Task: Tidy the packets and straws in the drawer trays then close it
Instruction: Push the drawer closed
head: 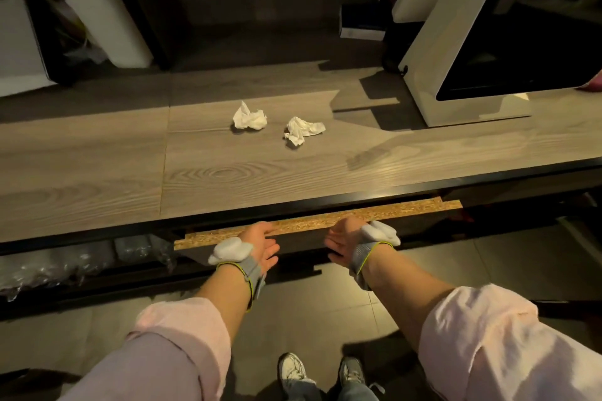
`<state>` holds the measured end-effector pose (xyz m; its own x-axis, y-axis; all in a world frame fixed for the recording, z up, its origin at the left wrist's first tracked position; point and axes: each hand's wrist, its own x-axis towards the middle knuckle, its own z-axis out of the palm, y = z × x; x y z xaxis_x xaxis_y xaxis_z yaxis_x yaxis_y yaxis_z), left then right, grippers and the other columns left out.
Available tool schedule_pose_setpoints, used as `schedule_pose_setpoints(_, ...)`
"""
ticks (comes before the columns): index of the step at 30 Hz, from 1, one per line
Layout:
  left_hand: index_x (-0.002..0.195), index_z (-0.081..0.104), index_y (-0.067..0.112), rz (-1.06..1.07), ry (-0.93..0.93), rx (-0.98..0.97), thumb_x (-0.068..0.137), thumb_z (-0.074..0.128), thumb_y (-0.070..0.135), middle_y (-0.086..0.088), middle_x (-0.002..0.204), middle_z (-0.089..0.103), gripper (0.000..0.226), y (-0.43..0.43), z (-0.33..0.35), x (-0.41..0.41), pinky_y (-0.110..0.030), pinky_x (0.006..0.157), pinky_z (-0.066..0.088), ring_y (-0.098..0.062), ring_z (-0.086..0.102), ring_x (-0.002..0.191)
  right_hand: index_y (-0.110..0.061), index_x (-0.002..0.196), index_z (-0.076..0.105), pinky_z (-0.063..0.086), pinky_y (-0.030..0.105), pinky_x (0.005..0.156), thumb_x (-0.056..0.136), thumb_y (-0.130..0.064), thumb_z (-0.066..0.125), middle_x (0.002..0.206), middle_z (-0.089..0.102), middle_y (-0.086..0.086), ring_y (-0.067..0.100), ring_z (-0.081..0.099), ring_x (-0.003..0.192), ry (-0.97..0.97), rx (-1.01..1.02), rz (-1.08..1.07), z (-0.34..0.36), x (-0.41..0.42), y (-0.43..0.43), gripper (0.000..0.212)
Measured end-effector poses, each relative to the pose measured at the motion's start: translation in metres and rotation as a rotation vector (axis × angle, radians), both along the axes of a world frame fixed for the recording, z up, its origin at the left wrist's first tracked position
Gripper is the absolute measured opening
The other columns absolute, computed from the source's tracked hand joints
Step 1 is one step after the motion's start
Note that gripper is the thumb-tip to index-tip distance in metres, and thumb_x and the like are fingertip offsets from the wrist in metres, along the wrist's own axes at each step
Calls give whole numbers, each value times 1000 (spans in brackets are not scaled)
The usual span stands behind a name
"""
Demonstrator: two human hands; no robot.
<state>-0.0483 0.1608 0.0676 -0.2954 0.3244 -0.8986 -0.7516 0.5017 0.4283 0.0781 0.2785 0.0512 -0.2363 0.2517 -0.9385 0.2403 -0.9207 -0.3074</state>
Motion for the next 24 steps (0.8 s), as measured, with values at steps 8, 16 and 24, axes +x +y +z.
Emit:
schedule_pose_setpoints(8, 89, 60, 26, 158, -87, 186, 92, 39, 20, -22, 153, 26, 22, 15, 4, -34, -42, 119, 11, -27, 25, 145, -7, 99, 58, 34, 42, 104, 95, 0, 30, 137, 54, 1, 13, 47, 131, 18, 64, -177, -3, -33, 9, 29)
schedule_pose_setpoints(16, 97, 53, 24, -457, -19, -44, 96, 37, 33, -5, 119, 63, 20, 45, 23, -70, -34, 95, 39, -25, 59, 112, -7, 113, 58, 42, 32, 84, 92, -26, 39, 99, 62, 8, 20, 60, 86, -35, -40, 496, 27, -50, 29, 34)
schedule_pose_setpoints(24, 129, 52, 13, -265, 674, -53, 80, 65, 28, -5, 101, 61, 52, 113, 30, -128, -29, 73, 50, -24, 59, 86, -13, 95, 64, 44, 27, 58, 92, -17, 56, 79, 61, 5, 19, 56, 65, 8, 630, 497, 62, -127, 93, 9)
